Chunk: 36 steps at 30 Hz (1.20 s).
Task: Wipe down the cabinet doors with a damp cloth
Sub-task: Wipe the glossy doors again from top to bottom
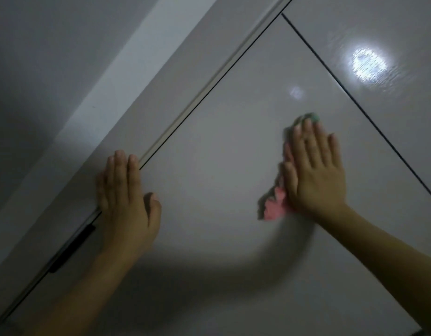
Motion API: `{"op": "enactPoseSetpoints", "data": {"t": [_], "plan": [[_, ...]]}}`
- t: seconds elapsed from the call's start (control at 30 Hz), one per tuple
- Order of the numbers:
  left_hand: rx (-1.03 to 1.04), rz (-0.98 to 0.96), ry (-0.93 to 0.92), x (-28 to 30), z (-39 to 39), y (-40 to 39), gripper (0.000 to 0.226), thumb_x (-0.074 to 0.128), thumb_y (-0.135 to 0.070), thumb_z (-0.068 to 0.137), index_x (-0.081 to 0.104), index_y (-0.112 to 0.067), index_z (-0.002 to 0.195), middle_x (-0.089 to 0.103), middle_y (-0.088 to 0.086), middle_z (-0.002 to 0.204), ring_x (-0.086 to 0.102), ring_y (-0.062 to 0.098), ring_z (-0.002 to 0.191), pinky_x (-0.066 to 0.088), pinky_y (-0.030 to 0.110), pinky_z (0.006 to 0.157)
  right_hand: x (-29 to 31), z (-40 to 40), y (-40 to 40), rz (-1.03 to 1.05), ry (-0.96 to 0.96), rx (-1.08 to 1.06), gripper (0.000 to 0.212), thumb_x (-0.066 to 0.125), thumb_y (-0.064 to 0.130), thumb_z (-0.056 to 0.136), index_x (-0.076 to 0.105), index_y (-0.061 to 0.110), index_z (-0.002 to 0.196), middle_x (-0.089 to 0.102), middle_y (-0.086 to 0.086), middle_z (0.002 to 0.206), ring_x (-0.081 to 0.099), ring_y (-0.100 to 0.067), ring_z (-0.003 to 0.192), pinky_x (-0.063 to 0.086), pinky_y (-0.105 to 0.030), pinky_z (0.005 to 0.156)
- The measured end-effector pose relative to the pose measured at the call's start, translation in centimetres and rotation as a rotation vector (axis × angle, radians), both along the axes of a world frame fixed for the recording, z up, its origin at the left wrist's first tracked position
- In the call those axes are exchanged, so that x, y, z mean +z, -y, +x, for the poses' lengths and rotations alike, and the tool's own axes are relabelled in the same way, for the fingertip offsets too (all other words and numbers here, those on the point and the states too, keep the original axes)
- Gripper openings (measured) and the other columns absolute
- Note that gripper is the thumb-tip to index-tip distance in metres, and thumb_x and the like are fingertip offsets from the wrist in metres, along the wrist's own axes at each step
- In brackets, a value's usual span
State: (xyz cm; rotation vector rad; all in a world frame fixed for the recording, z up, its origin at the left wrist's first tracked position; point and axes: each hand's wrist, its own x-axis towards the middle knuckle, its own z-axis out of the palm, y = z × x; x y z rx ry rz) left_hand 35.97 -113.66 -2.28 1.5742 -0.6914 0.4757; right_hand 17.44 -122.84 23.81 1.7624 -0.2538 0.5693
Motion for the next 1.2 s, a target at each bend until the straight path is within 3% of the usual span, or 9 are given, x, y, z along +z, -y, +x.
{"op": "enactPoseSetpoints", "data": {"t": [0.07, 0.13, 0.27, 0.33, 0.53, 0.63, 0.9, 1.07, 1.2], "plan": [[0.017, -0.03, -0.028, 1.0, -0.7, 0.3, 0.072, 0.037, -0.028, 0.089, 0.015, 0.005, 0.149, 0.007, 0.025, 0.157, 0.003, 0.037, 0.146, 0.002, 0.053, 0.118, 0.1, 2.2, -0.5, 0.063, 0.248, 0.014, 0.06, 0.028, 0.032, 0.099, 0.02, 0.001, 0.149, 0.022, -0.023, 0.154, 0.016, -0.035, 0.144, 0.002, -0.042, 0.119], [-0.003, -0.069, -0.046, 2.2, -2.1, 0.7, 0.073, 0.038, -0.027, 0.088, 0.015, 0.004, 0.149, 0.007, 0.025, 0.157, 0.003, 0.037, 0.146, 0.001, 0.052, 0.118, -3.2, 4.2, -1.2, 0.143, 0.298, 0.041, 0.063, 0.031, 0.033, 0.097, 0.019, 0.001, 0.149, 0.019, -0.022, 0.155, 0.014, -0.036, 0.144, -0.002, -0.042, 0.118], [-0.01, -0.118, -0.022, 3.5, -4.7, 1.5, 0.07, 0.039, -0.029, 0.087, 0.024, 0.003, 0.148, 0.017, 0.026, 0.154, 0.012, 0.037, 0.144, 0.006, 0.052, 0.117, -12.2, 2.0, -1.1, 0.109, -0.4, 0.044, 0.058, 0.033, 0.032, 0.099, 0.019, 0.007, 0.149, 0.018, -0.01, 0.153, 0.019, -0.028, 0.144, 0.004, -0.041, 0.12], [-0.002, -0.141, -0.041, 3.3, -5.0, 1.6, 0.067, 0.042, -0.028, 0.088, 0.029, 0.001, 0.147, 0.023, 0.026, 0.153, 0.017, 0.037, 0.142, 0.011, 0.053, 0.115, -12.1, -0.6, -0.5, 0.068, -0.517, 0.025, 0.055, 0.035, 0.031, 0.099, 0.024, 0.01, 0.148, 0.023, -0.007, 0.153, 0.023, -0.024, 0.143, 0.01, -0.04, 0.119], [0.02, -0.151, -0.035, -0.3, -1.8, 0.1, 0.058, 0.048, -0.018, 0.087, 0.037, -0.002, 0.142, 0.034, 0.025, 0.145, 0.03, 0.039, 0.133, 0.018, 0.048, 0.11, -6.2, 0.6, -0.6, 0.039, -0.139, 0.039, 0.057, 0.035, 0.031, 0.099, 0.027, 0.001, 0.147, 0.029, -0.022, 0.151, 0.022, -0.033, 0.142, 0.005, -0.043, 0.119], [0.009, -0.086, -0.014, -3.5, -0.1, -0.8, 0.058, 0.044, -0.017, 0.088, 0.036, -0.001, 0.143, 0.033, 0.024, 0.148, 0.03, 0.038, 0.135, 0.02, 0.046, 0.111, -9.0, 5.9, -1.4, 0.111, 0.015, 0.059, 0.06, 0.035, 0.032, 0.099, 0.023, -0.001, 0.148, 0.024, -0.025, 0.153, 0.016, -0.036, 0.143, 0.001, -0.044, 0.118], [-0.025, -0.034, 0.169, -8.6, 2.1, -1.4, 0.059, 0.044, -0.017, 0.09, 0.029, 0.0, 0.145, 0.028, 0.027, 0.149, 0.023, 0.038, 0.139, 0.019, 0.044, 0.115, -26.3, 5.1, -1.8, 0.072, -0.652, -0.043, 0.057, 0.033, 0.029, 0.096, 0.028, 0.01, 0.149, 0.02, -0.006, 0.155, 0.02, -0.02, 0.145, -0.006, -0.041, 0.12], [-0.048, -0.075, 0.216, -9.3, 2.5, -1.5, 0.058, 0.049, -0.009, 0.087, 0.036, 0.006, 0.141, 0.03, 0.027, 0.148, 0.023, 0.039, 0.14, 0.017, 0.044, 0.118, -20.8, 2.1, -1.3, 0.157, -0.486, 0.065, 0.052, 0.04, 0.026, 0.096, 0.036, 0.009, 0.144, 0.029, -0.007, 0.15, 0.029, -0.023, 0.139, 0.009, -0.041, 0.119], [-0.115, -0.103, 0.226, -9.7, 3.2, -1.3, 0.055, 0.045, -0.009, 0.088, 0.037, 0.008, 0.14, 0.03, 0.026, 0.148, 0.023, 0.039, 0.141, 0.019, 0.047, 0.117, -20.9, 6.0, -1.9, 0.141, -0.345, 0.076, 0.056, 0.037, 0.029, 0.097, 0.028, 0.004, 0.147, 0.022, -0.012, 0.152, 0.024, -0.03, 0.141, 0.005, -0.045, 0.118]]}}
